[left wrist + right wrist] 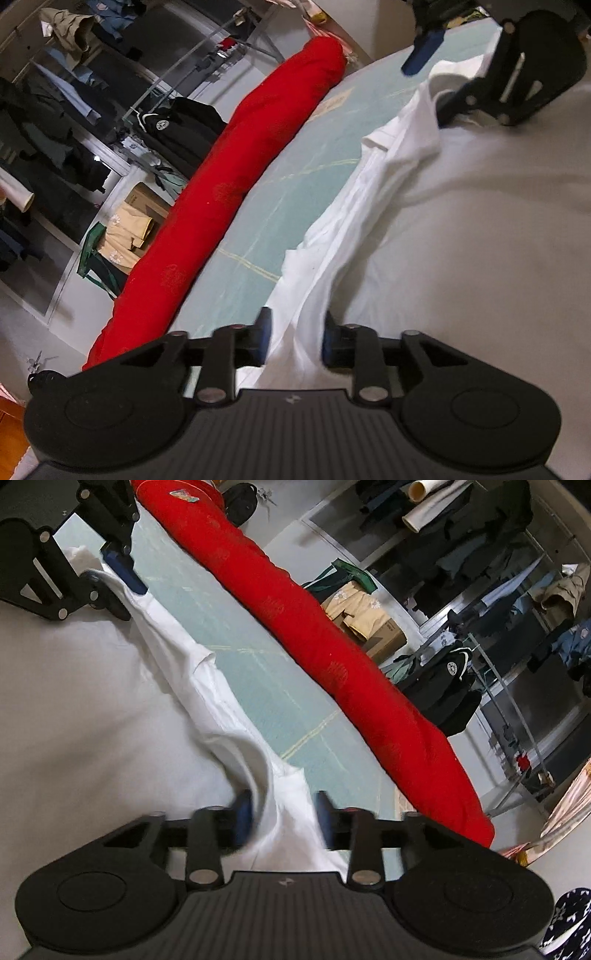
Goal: Fold clothes
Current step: 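Lift the hem with both tools and fold it toward the collar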
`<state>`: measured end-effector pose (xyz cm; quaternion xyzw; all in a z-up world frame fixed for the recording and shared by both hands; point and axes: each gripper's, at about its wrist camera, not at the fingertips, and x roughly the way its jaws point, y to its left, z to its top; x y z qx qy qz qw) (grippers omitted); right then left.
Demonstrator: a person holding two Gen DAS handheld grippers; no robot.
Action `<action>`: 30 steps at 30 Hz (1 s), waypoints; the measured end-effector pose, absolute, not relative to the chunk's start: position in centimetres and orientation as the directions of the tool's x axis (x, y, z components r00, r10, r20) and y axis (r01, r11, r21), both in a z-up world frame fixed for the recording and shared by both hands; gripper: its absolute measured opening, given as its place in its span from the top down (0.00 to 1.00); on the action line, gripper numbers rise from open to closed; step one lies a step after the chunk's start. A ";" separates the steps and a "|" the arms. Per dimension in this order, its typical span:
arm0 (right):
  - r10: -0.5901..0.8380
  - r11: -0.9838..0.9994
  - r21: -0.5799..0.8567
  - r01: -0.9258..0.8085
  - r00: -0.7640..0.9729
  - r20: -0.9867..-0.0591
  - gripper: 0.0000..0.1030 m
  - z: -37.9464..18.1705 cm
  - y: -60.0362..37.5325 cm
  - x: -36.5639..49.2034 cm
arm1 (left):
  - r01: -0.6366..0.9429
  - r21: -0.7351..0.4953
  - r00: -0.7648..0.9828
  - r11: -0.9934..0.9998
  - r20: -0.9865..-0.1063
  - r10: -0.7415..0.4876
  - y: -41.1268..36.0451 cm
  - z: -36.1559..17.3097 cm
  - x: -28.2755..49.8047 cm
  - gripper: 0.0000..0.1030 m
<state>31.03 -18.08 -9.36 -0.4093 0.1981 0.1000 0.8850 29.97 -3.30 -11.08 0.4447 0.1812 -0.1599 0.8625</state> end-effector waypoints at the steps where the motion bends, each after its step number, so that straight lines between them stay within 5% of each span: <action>1: 0.022 0.646 -0.682 -0.343 0.901 -0.433 0.43 -9.0 -18.2 30.5 | 0.441 0.703 0.882 0.558 -0.454 -0.125 -3.0 -10.7 29.4 0.60; 5: 0.067 0.650 -0.660 -0.376 0.894 -0.442 0.25 -7.4 -19.0 27.4 | 0.446 0.686 0.879 0.574 -0.457 -0.137 -2.3 -10.0 28.4 0.47; 15: 0.090 0.711 -0.554 -0.433 0.837 -0.539 0.25 -8.1 -21.7 23.9 | 0.450 0.649 0.871 0.614 -0.471 -0.140 -0.6 -9.0 27.3 0.40; 30: -0.033 0.798 -0.543 -0.261 0.881 -0.472 0.25 -6.5 -24.8 32.7 | 0.297 0.590 0.899 0.751 -0.437 -0.012 1.6 -6.2 34.6 0.40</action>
